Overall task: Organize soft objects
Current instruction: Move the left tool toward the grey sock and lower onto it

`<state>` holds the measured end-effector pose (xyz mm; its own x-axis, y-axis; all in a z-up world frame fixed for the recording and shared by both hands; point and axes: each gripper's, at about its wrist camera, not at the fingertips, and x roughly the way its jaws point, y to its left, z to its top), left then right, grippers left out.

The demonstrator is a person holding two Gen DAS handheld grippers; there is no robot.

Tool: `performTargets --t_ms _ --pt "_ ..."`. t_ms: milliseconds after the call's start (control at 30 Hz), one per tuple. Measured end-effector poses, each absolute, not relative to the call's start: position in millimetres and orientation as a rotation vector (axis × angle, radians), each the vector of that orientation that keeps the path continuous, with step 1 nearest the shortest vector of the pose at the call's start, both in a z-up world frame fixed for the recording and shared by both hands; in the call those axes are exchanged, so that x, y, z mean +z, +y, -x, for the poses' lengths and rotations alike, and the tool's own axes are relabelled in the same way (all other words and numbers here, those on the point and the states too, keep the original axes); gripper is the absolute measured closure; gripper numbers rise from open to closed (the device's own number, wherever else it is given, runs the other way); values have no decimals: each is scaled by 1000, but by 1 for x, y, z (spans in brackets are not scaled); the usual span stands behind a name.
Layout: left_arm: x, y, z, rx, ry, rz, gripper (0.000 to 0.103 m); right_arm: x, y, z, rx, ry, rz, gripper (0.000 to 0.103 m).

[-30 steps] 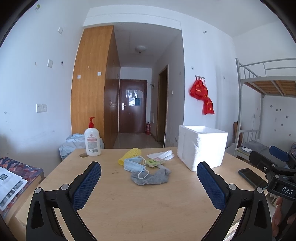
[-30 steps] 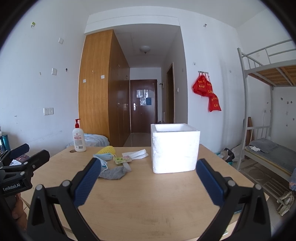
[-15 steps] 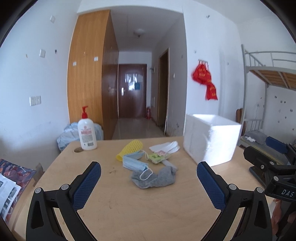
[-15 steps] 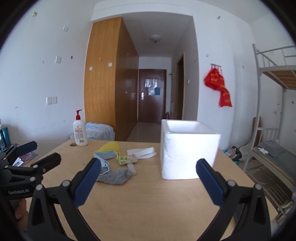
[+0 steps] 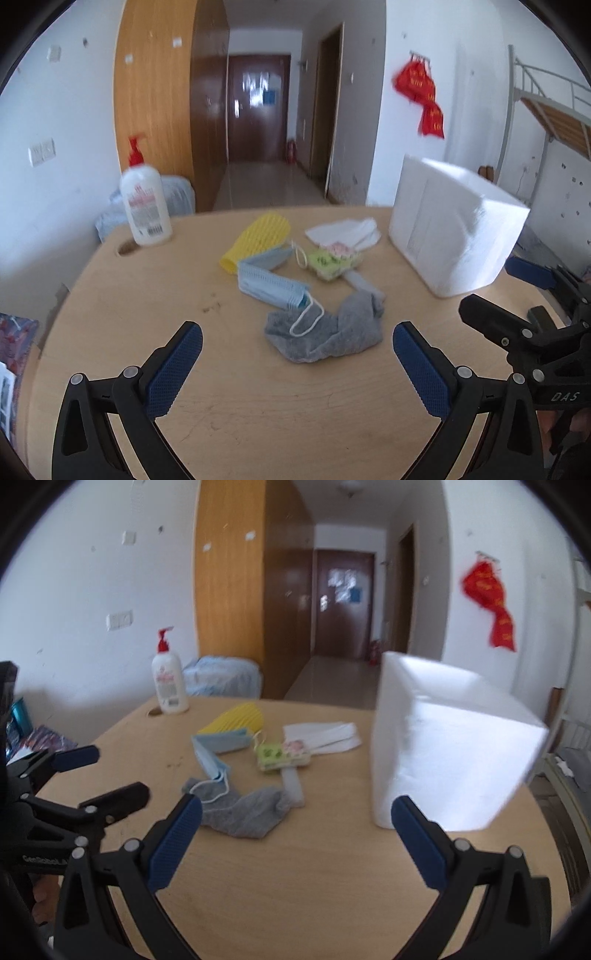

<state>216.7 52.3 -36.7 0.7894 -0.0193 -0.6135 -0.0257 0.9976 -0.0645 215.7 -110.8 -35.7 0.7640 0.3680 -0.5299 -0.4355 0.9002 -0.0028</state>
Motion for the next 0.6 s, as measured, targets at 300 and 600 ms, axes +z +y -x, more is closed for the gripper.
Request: performTargets --t_ms 300,600 --pt "-69 70 -257 -14 829 120 6 -43 -78 -272 563 692 219 0" --pt "-95 76 -289 -45 932 175 14 -71 -60 -332 645 859 265 3"
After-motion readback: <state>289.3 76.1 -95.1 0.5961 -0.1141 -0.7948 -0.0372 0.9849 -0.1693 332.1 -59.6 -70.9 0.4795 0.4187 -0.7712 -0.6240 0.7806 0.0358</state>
